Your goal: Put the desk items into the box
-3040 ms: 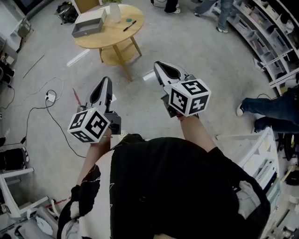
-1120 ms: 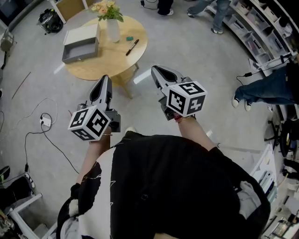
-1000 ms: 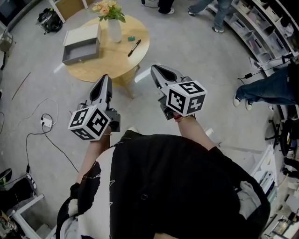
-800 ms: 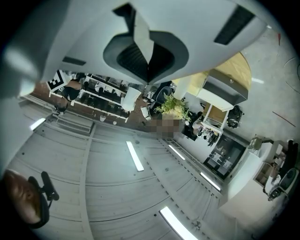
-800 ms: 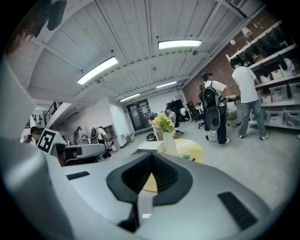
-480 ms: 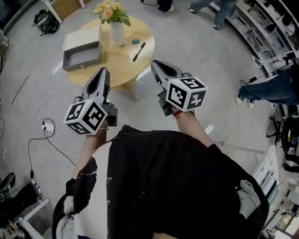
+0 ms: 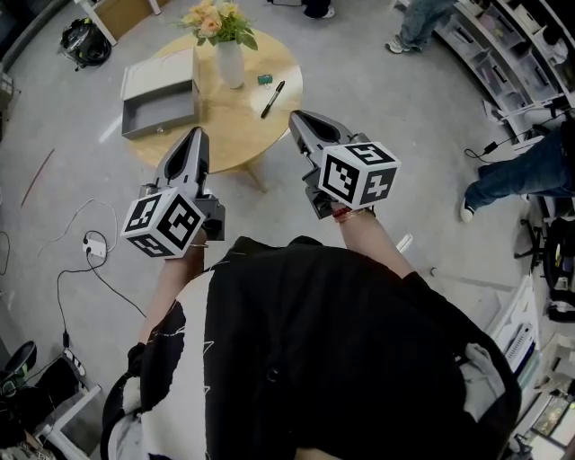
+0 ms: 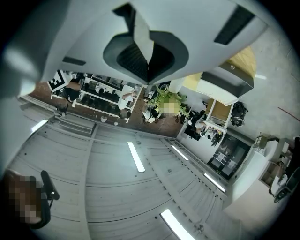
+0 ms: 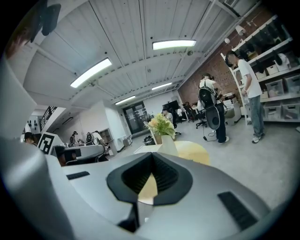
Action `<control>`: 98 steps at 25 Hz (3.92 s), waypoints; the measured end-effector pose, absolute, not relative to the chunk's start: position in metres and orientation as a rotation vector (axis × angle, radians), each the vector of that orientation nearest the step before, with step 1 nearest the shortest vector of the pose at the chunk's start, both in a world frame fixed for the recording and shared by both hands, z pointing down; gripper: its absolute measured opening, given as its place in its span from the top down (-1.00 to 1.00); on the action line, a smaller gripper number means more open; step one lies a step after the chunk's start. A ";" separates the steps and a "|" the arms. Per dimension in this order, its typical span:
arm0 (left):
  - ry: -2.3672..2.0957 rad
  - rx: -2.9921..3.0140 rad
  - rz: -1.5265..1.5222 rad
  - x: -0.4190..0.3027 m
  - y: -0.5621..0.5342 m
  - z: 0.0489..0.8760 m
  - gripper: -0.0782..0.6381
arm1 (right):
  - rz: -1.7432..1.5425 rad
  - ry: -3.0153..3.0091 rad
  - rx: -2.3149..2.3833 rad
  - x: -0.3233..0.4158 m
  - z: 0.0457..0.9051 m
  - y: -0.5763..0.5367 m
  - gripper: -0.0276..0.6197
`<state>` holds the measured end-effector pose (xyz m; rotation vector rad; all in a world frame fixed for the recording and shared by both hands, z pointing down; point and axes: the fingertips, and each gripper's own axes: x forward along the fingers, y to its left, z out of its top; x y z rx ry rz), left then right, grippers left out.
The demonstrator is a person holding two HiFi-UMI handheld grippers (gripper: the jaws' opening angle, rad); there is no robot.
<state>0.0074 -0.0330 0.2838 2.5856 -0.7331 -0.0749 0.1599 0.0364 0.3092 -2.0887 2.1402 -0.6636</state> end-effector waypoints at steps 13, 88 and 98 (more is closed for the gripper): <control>-0.732 2.497 -0.023 0.012 -0.031 0.326 0.76 | -0.808 2.193 -2.084 0.158 0.347 0.027 0.90; -1.263 2.212 -0.002 0.110 -0.237 0.372 0.76 | -1.171 3.248 -1.449 0.256 0.513 -0.195 0.63; -1.326 2.156 -0.018 0.096 -0.245 0.373 0.76 | -0.890 3.580 -1.454 0.248 0.538 -0.193 0.56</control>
